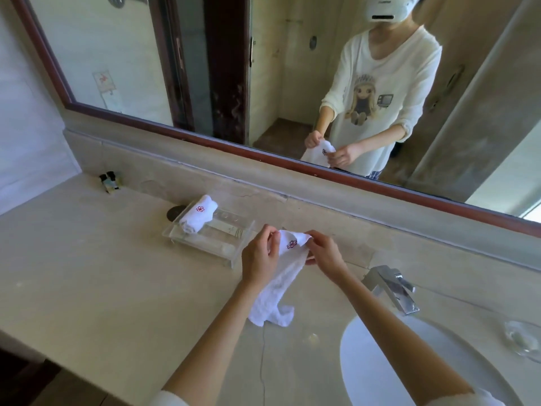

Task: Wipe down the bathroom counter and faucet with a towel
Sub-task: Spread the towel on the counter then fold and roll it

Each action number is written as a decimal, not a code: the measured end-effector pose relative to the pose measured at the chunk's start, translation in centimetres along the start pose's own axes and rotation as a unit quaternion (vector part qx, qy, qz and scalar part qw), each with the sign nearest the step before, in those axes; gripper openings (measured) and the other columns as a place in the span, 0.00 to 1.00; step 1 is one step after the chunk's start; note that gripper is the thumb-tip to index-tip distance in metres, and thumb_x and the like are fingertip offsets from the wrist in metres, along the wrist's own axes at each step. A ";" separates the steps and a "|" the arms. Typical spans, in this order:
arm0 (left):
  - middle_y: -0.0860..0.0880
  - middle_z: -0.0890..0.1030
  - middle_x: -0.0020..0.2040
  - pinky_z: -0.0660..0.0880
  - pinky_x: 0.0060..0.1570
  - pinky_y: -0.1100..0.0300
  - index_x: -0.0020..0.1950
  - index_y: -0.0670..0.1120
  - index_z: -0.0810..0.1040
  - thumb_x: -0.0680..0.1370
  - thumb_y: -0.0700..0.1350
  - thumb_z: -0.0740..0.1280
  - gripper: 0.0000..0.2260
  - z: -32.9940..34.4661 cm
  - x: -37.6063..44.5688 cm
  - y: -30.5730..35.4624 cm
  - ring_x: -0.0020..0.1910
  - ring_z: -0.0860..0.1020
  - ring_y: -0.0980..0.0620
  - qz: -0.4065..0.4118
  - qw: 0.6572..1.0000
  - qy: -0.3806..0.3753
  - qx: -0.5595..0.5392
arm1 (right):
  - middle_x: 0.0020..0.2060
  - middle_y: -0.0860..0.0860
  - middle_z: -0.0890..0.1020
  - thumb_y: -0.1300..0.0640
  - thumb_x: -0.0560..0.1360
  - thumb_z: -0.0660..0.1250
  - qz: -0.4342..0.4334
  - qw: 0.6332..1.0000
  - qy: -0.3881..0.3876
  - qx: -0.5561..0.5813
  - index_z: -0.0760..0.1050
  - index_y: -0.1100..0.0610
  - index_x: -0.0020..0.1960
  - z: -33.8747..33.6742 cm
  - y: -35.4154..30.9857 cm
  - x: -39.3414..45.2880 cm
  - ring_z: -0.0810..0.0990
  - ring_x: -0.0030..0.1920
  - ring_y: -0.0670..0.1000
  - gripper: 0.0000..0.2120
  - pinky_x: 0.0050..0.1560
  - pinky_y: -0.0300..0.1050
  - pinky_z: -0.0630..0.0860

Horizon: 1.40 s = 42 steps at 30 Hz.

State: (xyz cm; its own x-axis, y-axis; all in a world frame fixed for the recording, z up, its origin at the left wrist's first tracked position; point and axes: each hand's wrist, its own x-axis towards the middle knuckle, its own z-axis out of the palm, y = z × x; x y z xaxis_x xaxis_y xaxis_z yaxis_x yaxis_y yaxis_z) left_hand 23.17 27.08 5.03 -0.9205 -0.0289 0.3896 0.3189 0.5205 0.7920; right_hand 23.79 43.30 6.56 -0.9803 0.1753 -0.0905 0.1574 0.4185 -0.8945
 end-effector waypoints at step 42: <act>0.39 0.77 0.53 0.72 0.54 0.50 0.56 0.43 0.77 0.77 0.42 0.63 0.10 10.7 -3.1 -18.0 0.54 0.75 0.39 -0.176 0.972 -0.102 0.116 | 0.49 0.51 0.74 0.60 0.73 0.64 0.066 0.974 0.135 -0.167 0.71 0.55 0.55 13.2 17.5 4.5 0.77 0.43 0.55 0.12 0.42 0.48 0.74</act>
State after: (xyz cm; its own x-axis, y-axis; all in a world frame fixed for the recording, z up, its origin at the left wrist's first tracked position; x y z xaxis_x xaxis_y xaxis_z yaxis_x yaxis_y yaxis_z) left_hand 17.86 26.88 -15.46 -0.9965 -0.0832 -0.0054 -0.0614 0.6886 0.7225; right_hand 20.57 39.70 -15.28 -0.8888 0.4567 -0.0369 0.3551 0.6356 -0.6855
